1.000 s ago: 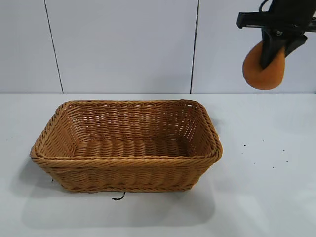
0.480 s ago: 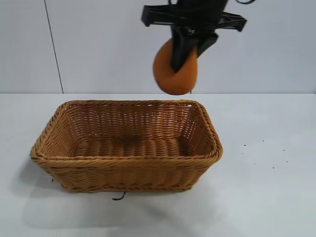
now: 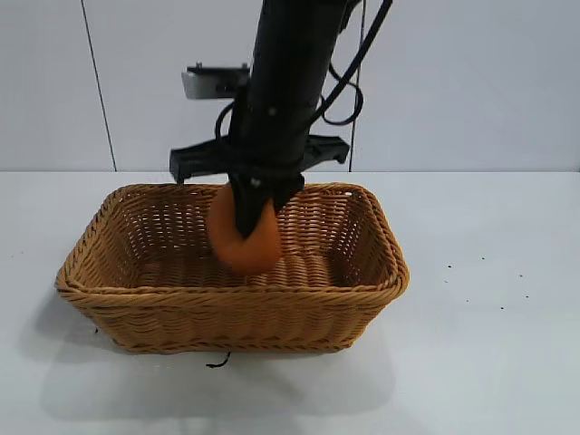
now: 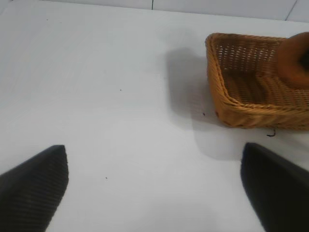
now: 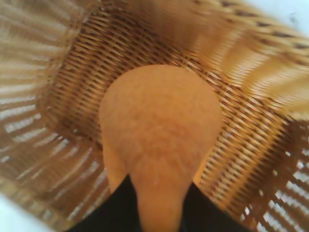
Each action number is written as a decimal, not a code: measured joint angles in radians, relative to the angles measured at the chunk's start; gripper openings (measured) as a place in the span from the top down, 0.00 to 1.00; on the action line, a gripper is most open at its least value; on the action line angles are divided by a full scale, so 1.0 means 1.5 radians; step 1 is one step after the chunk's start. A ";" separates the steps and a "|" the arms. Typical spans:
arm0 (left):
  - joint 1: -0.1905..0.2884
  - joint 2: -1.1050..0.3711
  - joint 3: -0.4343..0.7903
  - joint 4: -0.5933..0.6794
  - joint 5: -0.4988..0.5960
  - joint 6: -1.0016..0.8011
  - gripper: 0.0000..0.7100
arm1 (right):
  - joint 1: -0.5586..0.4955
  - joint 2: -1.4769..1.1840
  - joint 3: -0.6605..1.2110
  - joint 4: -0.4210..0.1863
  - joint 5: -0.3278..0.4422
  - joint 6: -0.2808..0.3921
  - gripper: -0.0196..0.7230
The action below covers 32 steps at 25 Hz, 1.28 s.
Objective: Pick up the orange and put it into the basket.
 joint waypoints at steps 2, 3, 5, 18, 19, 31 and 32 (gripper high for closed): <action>0.000 0.000 0.000 0.000 0.000 0.000 0.02 | 0.000 0.000 -0.004 0.000 0.002 0.001 0.48; 0.000 0.000 0.000 0.000 0.000 0.000 0.02 | 0.000 0.000 -0.017 0.001 0.012 0.001 0.22; 0.000 0.000 0.000 0.000 0.000 0.000 0.02 | 0.000 -0.001 -0.045 0.001 0.043 0.001 0.10; 0.000 0.000 0.000 0.000 0.000 0.000 0.02 | -0.033 -0.019 -0.283 -0.047 0.171 0.006 0.04; 0.000 0.000 0.000 0.000 0.000 0.000 0.02 | -0.045 -0.019 -0.285 -0.058 0.174 0.006 0.04; 0.000 0.000 0.000 0.000 0.000 0.000 0.02 | -0.307 -0.019 -0.285 -0.090 0.176 0.009 0.04; 0.000 0.000 0.000 0.000 0.000 0.000 0.02 | -0.323 -0.019 -0.285 -0.088 0.176 0.010 0.04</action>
